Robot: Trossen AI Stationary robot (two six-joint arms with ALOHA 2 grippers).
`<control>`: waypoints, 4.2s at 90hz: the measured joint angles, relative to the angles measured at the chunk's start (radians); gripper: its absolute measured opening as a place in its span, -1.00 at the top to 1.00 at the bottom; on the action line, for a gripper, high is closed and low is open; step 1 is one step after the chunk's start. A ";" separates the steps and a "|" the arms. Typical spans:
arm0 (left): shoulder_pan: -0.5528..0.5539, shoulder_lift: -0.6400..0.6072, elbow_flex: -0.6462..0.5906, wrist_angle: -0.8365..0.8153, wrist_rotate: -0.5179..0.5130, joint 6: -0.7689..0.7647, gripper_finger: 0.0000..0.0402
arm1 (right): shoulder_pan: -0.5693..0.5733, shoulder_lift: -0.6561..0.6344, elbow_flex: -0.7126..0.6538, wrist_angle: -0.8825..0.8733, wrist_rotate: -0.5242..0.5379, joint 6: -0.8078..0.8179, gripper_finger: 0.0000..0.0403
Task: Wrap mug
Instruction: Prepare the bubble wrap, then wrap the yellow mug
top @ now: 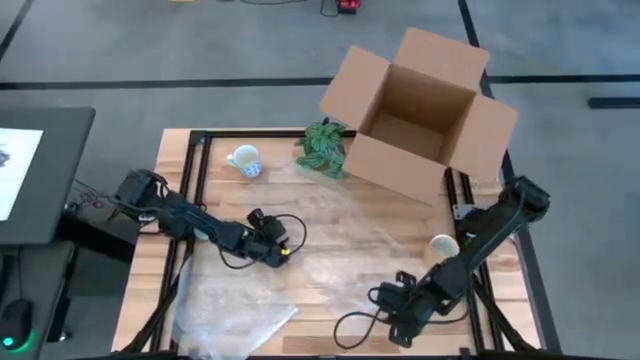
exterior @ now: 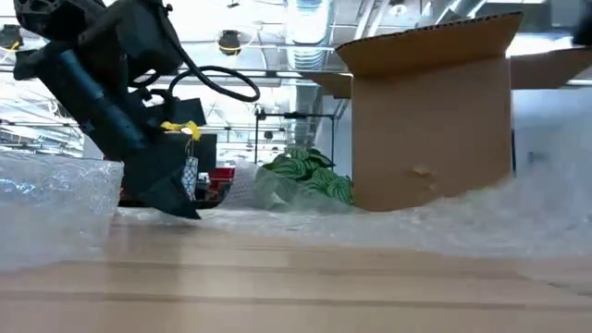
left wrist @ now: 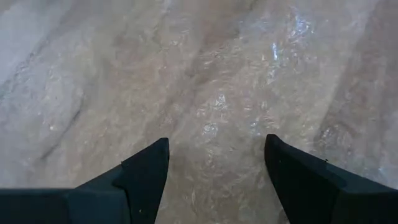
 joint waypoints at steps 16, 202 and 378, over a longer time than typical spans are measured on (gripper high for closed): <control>-0.006 -0.075 0.029 -0.025 -0.008 0.022 -0.22 | -0.041 -0.049 0.001 -0.036 0.031 -0.065 0.47; -0.120 -0.109 0.030 0.029 -0.036 0.024 -0.22 | -0.367 -0.110 0.172 -0.581 -0.138 -0.050 0.98; -0.228 -0.292 0.032 -0.574 -0.173 -0.387 -0.22 | -0.510 0.766 1.132 -0.935 -0.178 -0.871 0.96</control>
